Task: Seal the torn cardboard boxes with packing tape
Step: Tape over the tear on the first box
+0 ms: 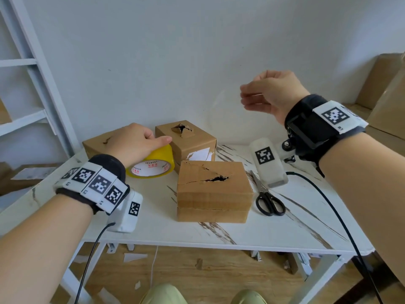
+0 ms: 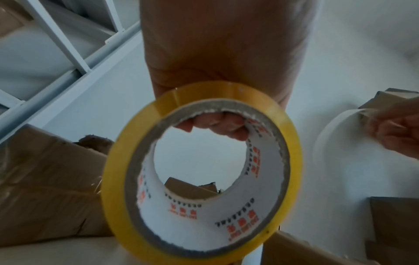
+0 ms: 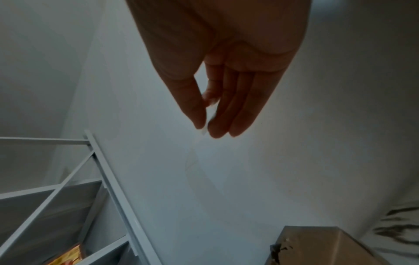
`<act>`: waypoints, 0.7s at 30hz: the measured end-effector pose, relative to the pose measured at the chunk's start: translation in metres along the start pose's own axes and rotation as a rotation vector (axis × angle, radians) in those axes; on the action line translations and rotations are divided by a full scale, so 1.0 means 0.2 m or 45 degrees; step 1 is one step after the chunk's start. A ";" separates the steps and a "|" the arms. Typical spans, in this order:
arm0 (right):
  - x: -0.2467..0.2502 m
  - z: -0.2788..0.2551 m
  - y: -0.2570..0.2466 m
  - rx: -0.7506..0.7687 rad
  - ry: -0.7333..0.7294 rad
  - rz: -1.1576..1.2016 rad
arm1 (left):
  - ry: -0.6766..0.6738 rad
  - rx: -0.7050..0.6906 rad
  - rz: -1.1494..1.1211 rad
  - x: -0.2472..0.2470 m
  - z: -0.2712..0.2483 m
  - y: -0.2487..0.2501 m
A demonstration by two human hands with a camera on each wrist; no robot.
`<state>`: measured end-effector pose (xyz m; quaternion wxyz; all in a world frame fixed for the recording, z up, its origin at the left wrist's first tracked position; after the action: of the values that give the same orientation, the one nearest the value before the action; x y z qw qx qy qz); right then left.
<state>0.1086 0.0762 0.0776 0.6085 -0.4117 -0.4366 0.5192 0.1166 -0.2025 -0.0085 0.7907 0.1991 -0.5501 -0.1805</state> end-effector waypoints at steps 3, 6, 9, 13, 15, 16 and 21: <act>0.14 0.00 0.10 -0.080 0.100 -0.120 | 0.085 -0.001 -0.052 0.01 0.00 0.03; 0.35 -0.02 0.29 -0.232 0.241 -0.210 | 0.211 -0.030 -0.086 0.05 -0.01 0.11; 0.56 -0.06 0.48 -0.361 0.344 -0.280 | 0.306 -0.087 -0.092 0.06 -0.01 0.22; 0.82 -0.13 0.75 -0.571 0.459 -0.516 | 0.313 -0.138 -0.111 0.01 0.01 0.32; 0.87 -0.16 0.87 -0.702 0.387 -0.638 | 0.305 -0.144 -0.111 -0.02 0.01 0.35; 0.88 -0.17 0.92 -0.751 0.338 -0.710 | 0.303 -0.151 -0.109 -0.03 0.01 0.36; 0.90 -0.16 1.07 -0.899 0.161 -1.107 | 0.304 -0.184 -0.070 -0.06 0.01 0.41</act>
<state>0.0960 0.2786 -0.1179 0.6168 -0.4028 -0.6761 0.0175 0.1157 -0.1264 0.0252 0.8575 0.1767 -0.4320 -0.2164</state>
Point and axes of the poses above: each hand's wrist, its own z-axis towards the middle knuckle, its own x-axis out of the back of the hand, y = z × x, the point moved 8 cm from there along z, towards the middle knuckle, and after that the axes turned 2 degrees about x, right-handed, at the moved point
